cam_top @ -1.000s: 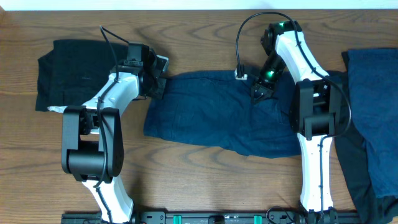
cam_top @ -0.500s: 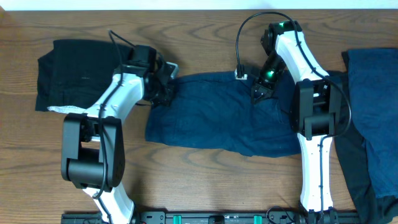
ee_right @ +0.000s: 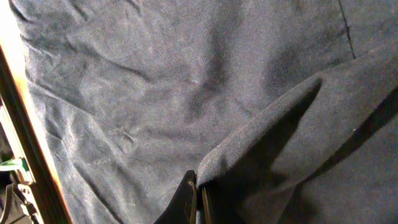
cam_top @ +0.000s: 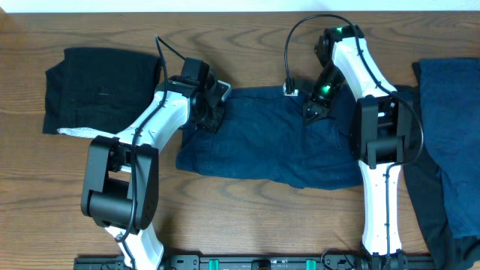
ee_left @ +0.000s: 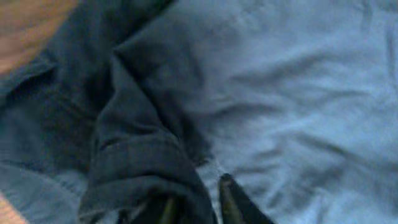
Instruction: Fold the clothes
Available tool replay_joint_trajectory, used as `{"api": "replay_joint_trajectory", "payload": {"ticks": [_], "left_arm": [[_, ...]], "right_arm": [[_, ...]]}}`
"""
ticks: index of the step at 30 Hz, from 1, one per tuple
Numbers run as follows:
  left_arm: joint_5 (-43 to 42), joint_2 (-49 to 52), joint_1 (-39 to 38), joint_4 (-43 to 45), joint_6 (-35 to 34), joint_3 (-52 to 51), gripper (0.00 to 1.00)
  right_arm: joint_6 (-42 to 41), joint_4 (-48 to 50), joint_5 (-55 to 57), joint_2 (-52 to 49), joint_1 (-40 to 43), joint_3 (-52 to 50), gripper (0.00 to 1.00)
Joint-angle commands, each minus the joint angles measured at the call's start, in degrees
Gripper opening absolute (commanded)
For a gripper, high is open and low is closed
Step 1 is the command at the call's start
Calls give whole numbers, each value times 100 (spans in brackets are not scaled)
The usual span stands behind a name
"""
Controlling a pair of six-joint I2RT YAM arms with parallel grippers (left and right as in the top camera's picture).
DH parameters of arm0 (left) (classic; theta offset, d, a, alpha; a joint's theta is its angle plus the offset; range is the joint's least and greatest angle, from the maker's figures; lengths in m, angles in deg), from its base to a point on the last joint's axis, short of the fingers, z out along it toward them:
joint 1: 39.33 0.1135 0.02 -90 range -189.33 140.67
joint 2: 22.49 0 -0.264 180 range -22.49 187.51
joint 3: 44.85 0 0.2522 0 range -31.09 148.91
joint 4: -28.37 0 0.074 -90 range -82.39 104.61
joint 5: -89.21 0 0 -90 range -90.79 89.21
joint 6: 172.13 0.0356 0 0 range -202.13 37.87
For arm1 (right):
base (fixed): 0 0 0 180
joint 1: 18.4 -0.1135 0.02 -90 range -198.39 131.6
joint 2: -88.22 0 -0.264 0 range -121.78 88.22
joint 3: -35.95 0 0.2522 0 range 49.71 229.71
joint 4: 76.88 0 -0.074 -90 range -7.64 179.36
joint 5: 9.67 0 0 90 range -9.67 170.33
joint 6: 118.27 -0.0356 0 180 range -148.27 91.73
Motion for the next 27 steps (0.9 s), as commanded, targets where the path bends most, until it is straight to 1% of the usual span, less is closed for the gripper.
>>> {"api": "replay_joint_trajectory", "payload": {"ticks": [1, 5, 7, 8, 9, 19, 24, 26, 27], "left_arm": [[269, 197, 2, 13, -31, -59, 26], [-234, 332, -61, 15, -31, -92, 26], [-315, 358, -122, -7, -31, -92, 29], [-315, 358, -153, -20, -33, -92, 33], [-315, 354, -190, -39, -35, -92, 34], [-297, 190, -476, -98, -208, -87, 35], [61, 92, -566, -101, -400, -85, 36], [55, 26, -579, -94, -396, -85, 44], [57, 2, -581, -92, -393, -85, 50]], "right_arm": [[-20, -2, -68, -44, 24, 52, 4], [-20, 4, -68, -44, 24, 50, 3], [-20, 9, -68, -44, 17, 50, 4], [-20, 9, -68, -44, 17, 50, 4], [-20, 9, -68, -44, 20, 50, 3], [-20, 39, -74, -44, 28, 50, 4], [-22, 33, -70, -44, 31, 50, 4], [-20, 39, -70, -44, 31, 50, 4], [-20, 42, -70, -44, 31, 50, 4]]}}
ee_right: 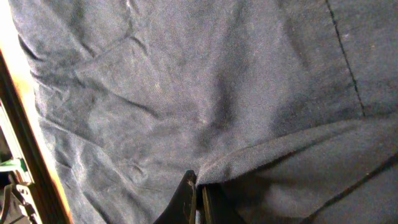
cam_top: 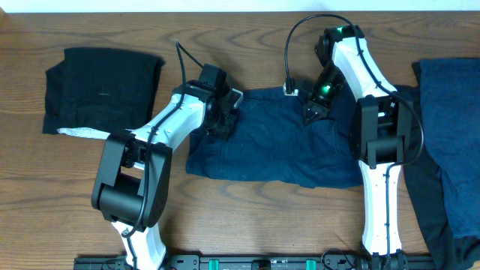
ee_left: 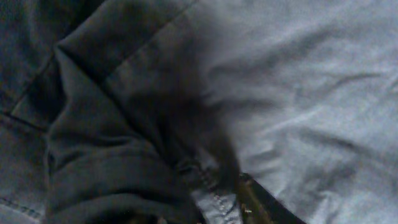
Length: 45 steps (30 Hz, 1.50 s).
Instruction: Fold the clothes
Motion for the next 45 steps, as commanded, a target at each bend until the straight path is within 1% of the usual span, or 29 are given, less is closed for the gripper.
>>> {"api": "replay_joint_trajectory", "payload": {"ticks": [1, 4, 5, 10, 20, 26, 29, 34, 37, 39, 41, 45], "left_arm": [[48, -212, -55, -44, -122, -79, 56], [269, -210, -55, -48, -103, -79, 65], [389, -210, -57, -46, -101, -79, 66], [748, -212, -61, 46, -103, -79, 66], [831, -389, -70, 127, -103, -68, 67], [1467, -573, -70, 573, -96, -68, 68], [1478, -509, -70, 723, 225, -68, 68], [1755, -472, -63, 870, 787, -68, 87], [1980, -472, -24, 1172, 916, -68, 94], [2061, -472, 20, 1443, 977, -68, 96], [2059, -472, 72, 1611, 1207, -68, 96], [2059, -472, 221, 1690, 1580, -22, 96]], "right_arm": [[-20, 22, -70, -44, 31, 50, 4], [-20, 24, -72, -44, 22, 50, 4], [-20, 24, -72, -44, 20, 50, 4], [-20, 33, -136, -44, 20, 50, 4], [-20, 59, -133, -44, 20, 50, 4], [-20, 59, -133, -44, 17, 50, 4], [-20, 57, -155, -44, 13, 50, 4], [-20, 59, -164, -44, 13, 50, 4], [-20, 68, -173, -44, 13, 50, 4], [-20, 87, -175, -44, 13, 50, 4], [-20, 92, -175, -44, 13, 50, 4], [-20, 96, -175, -44, 13, 50, 4]]}}
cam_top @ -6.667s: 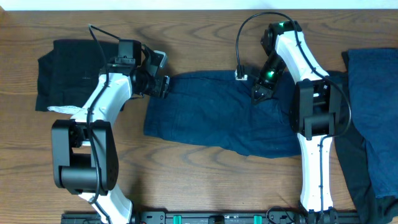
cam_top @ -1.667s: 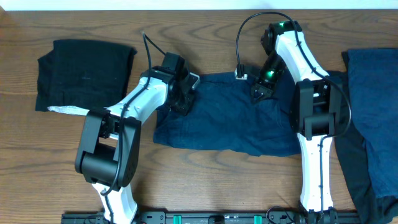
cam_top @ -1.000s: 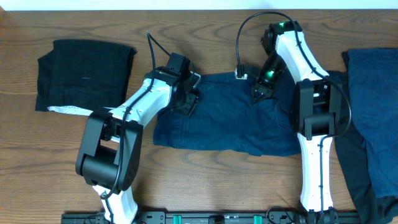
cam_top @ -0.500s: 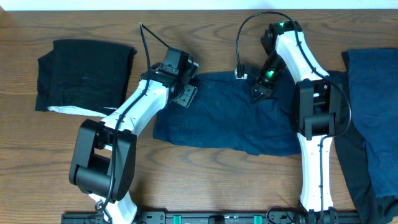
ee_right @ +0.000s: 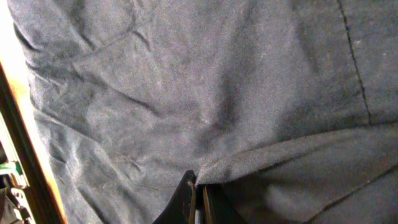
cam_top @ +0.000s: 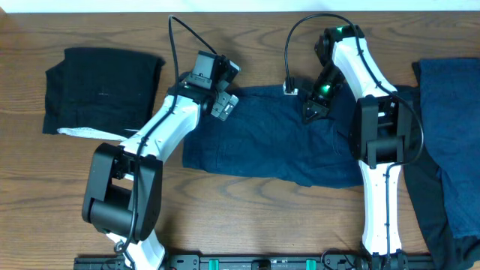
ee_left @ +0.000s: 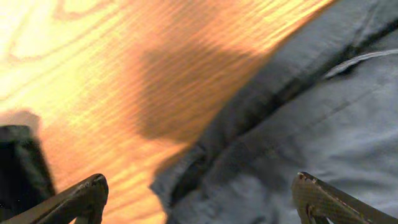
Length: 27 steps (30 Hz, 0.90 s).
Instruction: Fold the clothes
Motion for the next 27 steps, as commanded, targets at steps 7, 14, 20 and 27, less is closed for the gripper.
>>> {"api": "replay_joint_trajectory", "payload": {"ticks": [7, 14, 20, 27], "left_arm": [[-809, 2, 614, -1257, 872, 896, 96], [-2105, 127, 1058, -1475, 872, 1189, 95], [-2745, 660, 1231, -1410, 876, 1189, 95], [-3108, 1019, 1281, -1486, 938, 1187, 95]], "right_arm": [[-17, 37, -144, -44, 13, 50, 4], [-20, 52, -234, -44, 9, 50, 4], [-20, 52, -232, -44, 9, 50, 4], [-17, 57, -232, -44, 17, 50, 4]]}}
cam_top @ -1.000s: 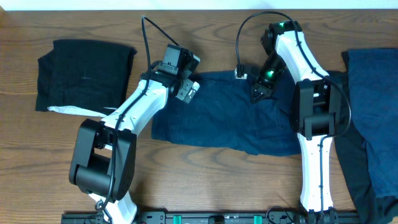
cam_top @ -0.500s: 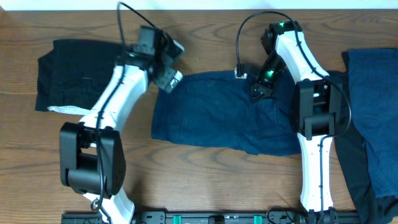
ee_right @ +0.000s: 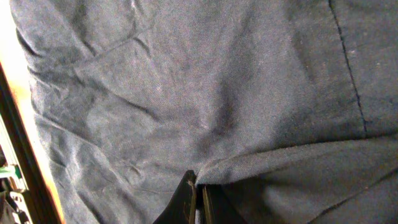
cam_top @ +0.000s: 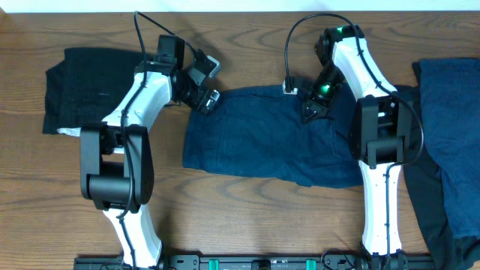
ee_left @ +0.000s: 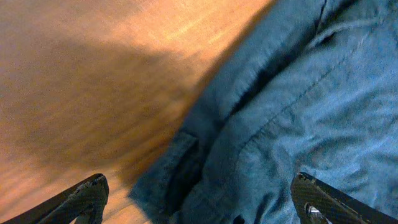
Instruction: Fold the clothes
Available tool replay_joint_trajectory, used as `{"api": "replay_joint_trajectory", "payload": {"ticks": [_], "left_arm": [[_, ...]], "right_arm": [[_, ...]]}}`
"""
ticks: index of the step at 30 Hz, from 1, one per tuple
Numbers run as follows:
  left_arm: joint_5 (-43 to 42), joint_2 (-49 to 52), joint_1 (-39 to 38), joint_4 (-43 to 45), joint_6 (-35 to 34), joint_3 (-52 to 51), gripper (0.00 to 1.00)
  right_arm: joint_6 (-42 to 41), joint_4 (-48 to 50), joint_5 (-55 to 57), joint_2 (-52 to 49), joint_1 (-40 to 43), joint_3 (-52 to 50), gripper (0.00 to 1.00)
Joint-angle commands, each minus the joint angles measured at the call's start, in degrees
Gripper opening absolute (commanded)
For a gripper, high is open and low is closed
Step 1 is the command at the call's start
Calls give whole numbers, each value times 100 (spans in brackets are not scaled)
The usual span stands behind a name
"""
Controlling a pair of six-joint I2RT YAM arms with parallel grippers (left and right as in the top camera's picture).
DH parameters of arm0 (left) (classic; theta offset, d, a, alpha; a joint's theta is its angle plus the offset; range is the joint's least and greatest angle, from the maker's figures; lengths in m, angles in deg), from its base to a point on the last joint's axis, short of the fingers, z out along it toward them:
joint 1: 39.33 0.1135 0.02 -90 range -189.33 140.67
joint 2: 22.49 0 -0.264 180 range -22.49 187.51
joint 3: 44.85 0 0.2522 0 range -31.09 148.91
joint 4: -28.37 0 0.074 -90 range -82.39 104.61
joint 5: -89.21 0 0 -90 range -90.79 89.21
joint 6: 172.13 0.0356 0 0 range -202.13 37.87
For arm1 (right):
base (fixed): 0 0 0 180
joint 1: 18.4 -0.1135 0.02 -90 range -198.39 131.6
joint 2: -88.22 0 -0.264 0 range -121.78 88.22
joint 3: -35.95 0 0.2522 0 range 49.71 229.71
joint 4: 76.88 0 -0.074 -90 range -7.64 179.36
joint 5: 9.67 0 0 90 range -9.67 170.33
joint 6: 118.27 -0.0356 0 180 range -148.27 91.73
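Dark blue shorts [cam_top: 262,139] lie spread across the middle of the table. My left gripper [cam_top: 204,97] hovers open at their upper left corner, its fingertips [ee_left: 87,193] wide apart over the folded hem [ee_left: 186,168] and bare wood. My right gripper [cam_top: 307,114] is shut on a fold of the shorts' cloth [ee_right: 261,162] near their upper right part, the fingers [ee_right: 189,196] pinched together.
A folded black garment [cam_top: 101,86] lies at the far left. More dark blue clothing [cam_top: 450,135] is heaped at the right edge. Both arm bases stand at the near edge of the wooden table [cam_top: 240,225].
My left gripper, still open, has moved left and sits at the shorts' upper left corner. The right gripper keeps its hold and has not moved.
At first my left gripper was shut on the shorts' left edge, bunched up, while the right held a fold. The left then stood further right with the cloth. Later it was open above the top edge, and now rests open at the left corner.
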Motion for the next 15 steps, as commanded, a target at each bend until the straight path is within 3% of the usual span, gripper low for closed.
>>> {"api": "replay_joint_trajectory", "payload": {"ticks": [1, 6, 15], "left_arm": [[-369, 48, 39, -50, 96, 48, 95], [-498, 52, 42, -269, 122, 17, 94], [-498, 52, 39, -695, 264, -4, 70]], "right_arm": [[-17, 17, -149, -44, 17, 52, 4], [-17, 17, -149, -44, 20, 52, 4], [-17, 42, -151, -46, 20, 52, 4]]}}
